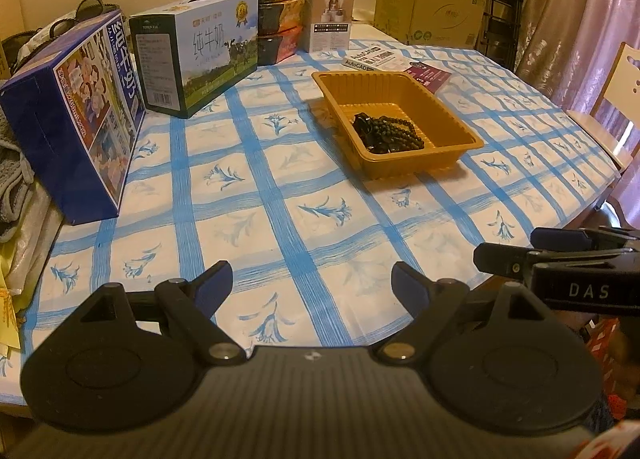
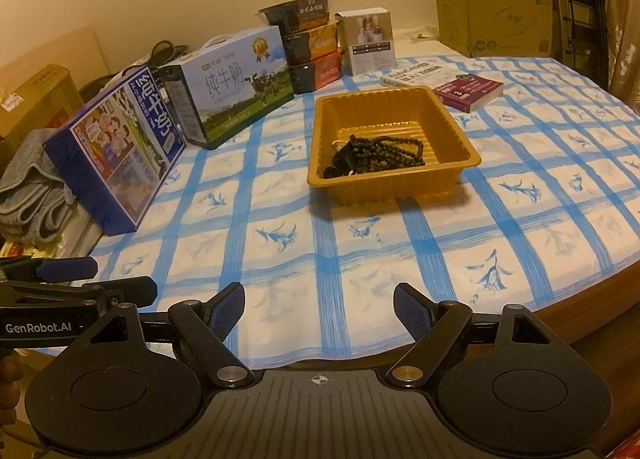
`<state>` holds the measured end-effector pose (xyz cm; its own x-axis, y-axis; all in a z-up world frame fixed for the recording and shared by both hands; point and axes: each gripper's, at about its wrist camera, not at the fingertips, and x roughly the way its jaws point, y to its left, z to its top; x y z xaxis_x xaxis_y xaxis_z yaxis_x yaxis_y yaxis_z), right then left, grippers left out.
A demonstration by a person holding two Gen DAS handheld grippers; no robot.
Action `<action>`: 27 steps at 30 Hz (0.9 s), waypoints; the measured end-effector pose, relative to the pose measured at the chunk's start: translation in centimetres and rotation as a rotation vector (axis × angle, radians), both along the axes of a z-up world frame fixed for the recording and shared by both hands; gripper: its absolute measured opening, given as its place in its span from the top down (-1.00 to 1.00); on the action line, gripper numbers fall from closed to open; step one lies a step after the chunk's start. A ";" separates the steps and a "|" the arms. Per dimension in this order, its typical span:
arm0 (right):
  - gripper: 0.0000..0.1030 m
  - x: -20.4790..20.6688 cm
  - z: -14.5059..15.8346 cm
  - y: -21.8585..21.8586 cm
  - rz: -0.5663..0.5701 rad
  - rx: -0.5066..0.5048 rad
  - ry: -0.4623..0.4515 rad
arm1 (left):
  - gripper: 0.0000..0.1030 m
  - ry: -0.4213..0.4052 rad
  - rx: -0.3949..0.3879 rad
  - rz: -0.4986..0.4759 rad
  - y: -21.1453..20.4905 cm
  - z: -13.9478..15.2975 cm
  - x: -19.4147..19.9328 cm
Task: Organize jewelry
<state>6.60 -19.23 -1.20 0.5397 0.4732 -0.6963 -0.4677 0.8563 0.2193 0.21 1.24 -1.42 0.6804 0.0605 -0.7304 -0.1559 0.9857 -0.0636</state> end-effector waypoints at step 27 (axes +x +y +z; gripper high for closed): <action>-0.58 0.0 0.2 0.0 -0.003 0.001 -0.006 | -0.66 0.000 0.002 -0.001 -0.2 0.0 0.0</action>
